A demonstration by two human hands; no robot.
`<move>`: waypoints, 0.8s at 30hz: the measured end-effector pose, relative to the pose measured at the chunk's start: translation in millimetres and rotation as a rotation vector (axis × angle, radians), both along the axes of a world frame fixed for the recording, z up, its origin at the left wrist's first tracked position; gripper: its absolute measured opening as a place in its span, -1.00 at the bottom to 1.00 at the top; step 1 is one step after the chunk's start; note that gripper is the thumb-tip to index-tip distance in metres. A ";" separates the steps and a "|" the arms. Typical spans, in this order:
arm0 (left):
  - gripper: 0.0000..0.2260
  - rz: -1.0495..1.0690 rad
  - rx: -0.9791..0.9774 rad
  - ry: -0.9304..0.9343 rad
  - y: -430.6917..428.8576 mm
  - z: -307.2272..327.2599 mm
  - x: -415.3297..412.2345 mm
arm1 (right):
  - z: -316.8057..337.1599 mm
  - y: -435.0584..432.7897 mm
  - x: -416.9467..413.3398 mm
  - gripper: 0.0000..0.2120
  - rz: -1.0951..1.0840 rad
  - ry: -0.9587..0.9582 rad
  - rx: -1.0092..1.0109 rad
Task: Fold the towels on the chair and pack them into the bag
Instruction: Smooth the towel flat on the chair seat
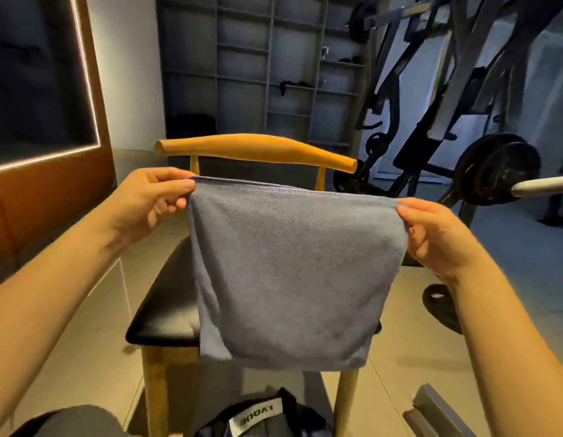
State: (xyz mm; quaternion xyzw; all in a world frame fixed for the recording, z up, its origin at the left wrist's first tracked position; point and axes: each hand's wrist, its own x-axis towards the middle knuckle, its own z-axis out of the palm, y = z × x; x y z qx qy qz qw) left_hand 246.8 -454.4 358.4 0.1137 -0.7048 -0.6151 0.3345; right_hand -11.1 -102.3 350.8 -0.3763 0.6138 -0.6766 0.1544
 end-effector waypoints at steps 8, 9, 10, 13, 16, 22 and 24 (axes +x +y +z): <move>-0.89 0.213 -0.058 -0.333 -62.4 -37.3 -82.0 | -26.2 -104.0 -68.6 -0.94 -0.405 0.064 0.333; -0.90 0.237 -0.067 -0.381 -71.6 -50.0 -95.4 | -34.7 -116.5 -78.1 -0.92 -0.436 0.064 0.381; -0.91 0.257 -0.073 -0.419 -80.3 -61.8 -108.6 | -42.8 -128.2 -87.7 -0.91 -0.455 0.048 0.421; -0.93 0.306 -0.087 -0.498 -100.6 -87.3 -143.7 | -63.8 -159.3 -108.9 -0.89 -0.479 -0.098 0.481; -0.90 0.328 -0.019 -0.515 -119.9 -102.8 -173.8 | -82.2 -187.4 -126.6 -0.88 -0.471 -0.201 0.499; -0.88 0.338 0.067 -0.530 -145.4 -117.5 -213.6 | -107.5 -227.4 -162.1 -0.84 -0.492 -0.219 0.526; -0.88 0.350 0.065 -0.528 -152.0 -118.4 -218.5 | -112.3 -236.6 -170.9 -0.85 -0.494 -0.231 0.513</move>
